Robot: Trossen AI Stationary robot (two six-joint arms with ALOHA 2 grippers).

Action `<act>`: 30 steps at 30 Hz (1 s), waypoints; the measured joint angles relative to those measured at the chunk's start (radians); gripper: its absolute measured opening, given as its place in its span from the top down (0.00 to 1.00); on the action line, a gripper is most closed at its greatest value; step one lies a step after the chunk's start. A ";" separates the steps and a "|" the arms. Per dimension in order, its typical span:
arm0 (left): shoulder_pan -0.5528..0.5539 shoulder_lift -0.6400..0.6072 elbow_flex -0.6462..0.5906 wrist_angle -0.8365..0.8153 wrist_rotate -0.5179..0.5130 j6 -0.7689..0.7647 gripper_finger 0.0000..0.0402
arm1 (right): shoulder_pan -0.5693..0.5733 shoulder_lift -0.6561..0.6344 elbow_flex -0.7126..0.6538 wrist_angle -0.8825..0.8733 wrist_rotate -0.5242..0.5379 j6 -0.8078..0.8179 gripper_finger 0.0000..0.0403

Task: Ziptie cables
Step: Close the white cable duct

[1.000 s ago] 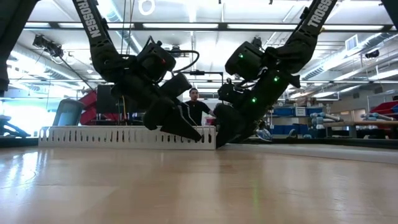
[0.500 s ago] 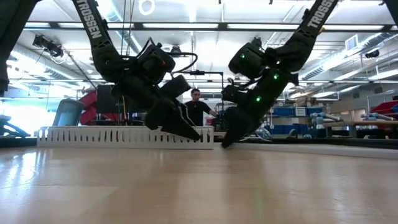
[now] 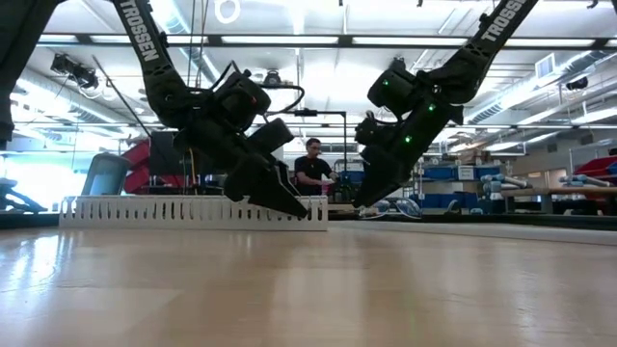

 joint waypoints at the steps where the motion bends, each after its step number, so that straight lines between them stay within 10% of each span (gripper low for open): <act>1: 0.004 0.000 0.000 -0.003 0.015 0.000 0.43 | -0.005 0.000 0.000 0.008 -0.025 -0.001 0.24; 18: 0.039 0.000 0.000 -0.090 0.152 0.029 0.43 | 0.015 -0.002 0.002 0.079 -0.336 -0.010 0.24; 30: 0.050 0.001 -0.001 -0.098 0.158 0.029 0.43 | 0.017 -0.003 0.002 -0.008 -0.095 0.267 0.24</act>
